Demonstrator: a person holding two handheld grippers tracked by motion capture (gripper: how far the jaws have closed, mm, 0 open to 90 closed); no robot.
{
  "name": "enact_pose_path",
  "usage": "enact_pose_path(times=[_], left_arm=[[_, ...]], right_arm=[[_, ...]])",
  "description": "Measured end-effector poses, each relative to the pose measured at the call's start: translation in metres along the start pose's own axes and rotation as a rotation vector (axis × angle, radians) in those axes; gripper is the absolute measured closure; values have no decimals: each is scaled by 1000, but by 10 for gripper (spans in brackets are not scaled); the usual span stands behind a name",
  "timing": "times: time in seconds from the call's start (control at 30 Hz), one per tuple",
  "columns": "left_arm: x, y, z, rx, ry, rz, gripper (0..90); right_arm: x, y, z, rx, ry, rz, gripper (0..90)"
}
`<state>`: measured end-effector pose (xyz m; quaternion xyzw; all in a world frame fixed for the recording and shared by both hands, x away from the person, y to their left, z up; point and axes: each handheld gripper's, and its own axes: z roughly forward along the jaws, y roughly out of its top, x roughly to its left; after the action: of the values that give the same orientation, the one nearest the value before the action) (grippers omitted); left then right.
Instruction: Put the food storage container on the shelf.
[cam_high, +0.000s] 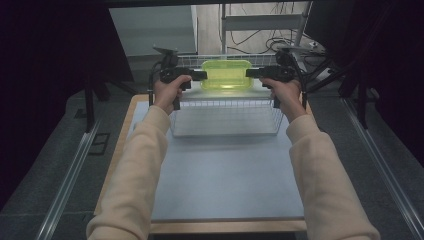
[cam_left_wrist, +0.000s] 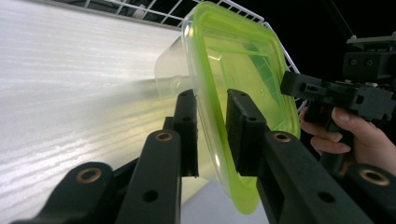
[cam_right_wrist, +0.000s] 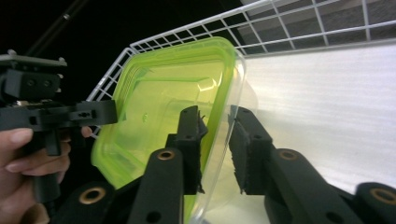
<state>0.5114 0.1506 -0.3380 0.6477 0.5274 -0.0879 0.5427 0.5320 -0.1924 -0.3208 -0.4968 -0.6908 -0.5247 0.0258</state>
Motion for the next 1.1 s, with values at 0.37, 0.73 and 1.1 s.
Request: enact_pose_path(times=[0.37,0.73,1.1], left_arm=[[4,-1,2,-54,37,21,384],[-14,-13,-20,-101,64,122,241],[-45,-61,-62,-125,45,250,216]], right_arm=[[-5,-1,0,-75,-10,-34,428],[24,-10,-25,-152,-51,-164,327],[33,-52,-62,-145,2,-260,321]])
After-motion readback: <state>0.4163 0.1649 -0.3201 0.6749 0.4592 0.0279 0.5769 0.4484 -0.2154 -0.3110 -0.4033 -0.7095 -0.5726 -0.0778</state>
